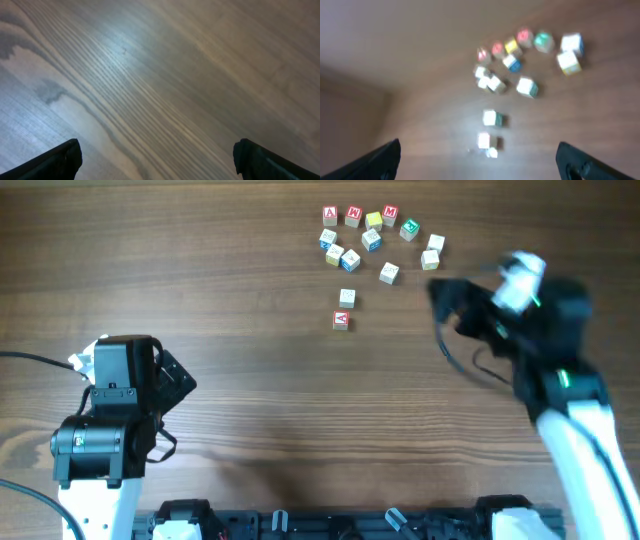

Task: Form a tower

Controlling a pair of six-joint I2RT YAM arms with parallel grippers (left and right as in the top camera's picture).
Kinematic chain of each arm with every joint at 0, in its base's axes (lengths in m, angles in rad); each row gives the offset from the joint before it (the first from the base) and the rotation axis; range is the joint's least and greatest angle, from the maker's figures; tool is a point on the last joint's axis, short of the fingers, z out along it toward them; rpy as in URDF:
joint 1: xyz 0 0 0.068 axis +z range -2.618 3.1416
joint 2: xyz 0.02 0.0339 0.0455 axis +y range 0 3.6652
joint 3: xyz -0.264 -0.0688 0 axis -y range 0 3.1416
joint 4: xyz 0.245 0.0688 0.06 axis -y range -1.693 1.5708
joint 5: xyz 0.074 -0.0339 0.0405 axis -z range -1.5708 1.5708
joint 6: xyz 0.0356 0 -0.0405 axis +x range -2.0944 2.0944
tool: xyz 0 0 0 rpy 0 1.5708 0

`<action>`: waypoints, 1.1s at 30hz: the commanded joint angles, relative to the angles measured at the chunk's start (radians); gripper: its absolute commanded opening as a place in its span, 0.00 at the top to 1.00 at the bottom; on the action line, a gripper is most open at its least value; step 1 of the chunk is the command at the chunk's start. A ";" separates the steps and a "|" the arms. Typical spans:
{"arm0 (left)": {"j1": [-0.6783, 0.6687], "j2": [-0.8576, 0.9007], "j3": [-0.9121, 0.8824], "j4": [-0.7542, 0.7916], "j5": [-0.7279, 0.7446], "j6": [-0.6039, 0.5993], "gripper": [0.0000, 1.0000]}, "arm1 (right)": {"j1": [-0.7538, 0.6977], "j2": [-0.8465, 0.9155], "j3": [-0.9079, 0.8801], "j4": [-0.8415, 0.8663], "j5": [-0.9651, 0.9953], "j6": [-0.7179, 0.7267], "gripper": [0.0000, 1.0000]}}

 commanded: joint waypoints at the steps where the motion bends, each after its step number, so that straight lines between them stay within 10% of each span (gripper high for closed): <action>1: 0.008 0.000 -0.002 0.001 0.002 -0.010 0.00 | 0.157 0.288 0.315 -0.198 0.150 -0.160 0.00; 6: 0.008 0.000 -0.002 0.001 0.002 -0.010 0.00 | 0.267 0.634 0.487 -0.029 0.027 -0.160 0.00; 13: 0.008 0.000 -0.002 0.001 0.002 -0.010 0.00 | 0.386 0.987 0.695 -0.075 0.353 -0.051 0.01; 33: 0.008 0.000 -0.002 0.001 0.002 -0.010 0.00 | 0.409 1.069 0.682 -0.188 0.413 0.024 0.55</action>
